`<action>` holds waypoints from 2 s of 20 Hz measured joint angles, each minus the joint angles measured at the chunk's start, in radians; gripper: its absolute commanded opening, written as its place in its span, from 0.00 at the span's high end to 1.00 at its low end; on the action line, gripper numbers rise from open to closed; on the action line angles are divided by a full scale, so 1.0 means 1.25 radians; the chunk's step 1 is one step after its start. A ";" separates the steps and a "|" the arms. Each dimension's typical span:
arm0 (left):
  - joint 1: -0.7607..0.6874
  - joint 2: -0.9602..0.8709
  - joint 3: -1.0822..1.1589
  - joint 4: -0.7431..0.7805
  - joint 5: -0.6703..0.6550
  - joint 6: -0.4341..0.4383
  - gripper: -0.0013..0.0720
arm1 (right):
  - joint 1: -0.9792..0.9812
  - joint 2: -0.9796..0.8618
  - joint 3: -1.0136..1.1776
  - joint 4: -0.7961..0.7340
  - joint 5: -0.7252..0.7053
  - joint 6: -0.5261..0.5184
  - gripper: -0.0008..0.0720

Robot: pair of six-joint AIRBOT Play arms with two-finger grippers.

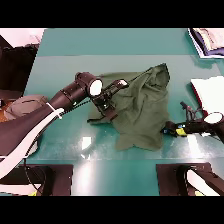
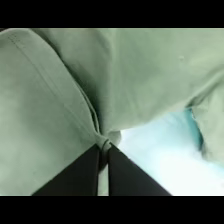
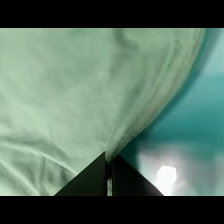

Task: Fold the shirts.

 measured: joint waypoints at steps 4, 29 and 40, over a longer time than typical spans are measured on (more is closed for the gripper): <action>0.000 -0.002 -0.025 -0.065 0.022 -0.006 0.42 | 0.007 0.000 0.116 -0.076 0.053 0.003 0.96; -0.053 -0.010 -0.175 -0.003 0.196 -0.024 0.75 | 0.011 0.000 0.168 -0.162 0.136 0.008 0.96; -0.040 0.007 -0.146 0.009 0.175 -0.025 0.95 | 0.011 0.000 0.170 -0.163 0.137 0.008 0.96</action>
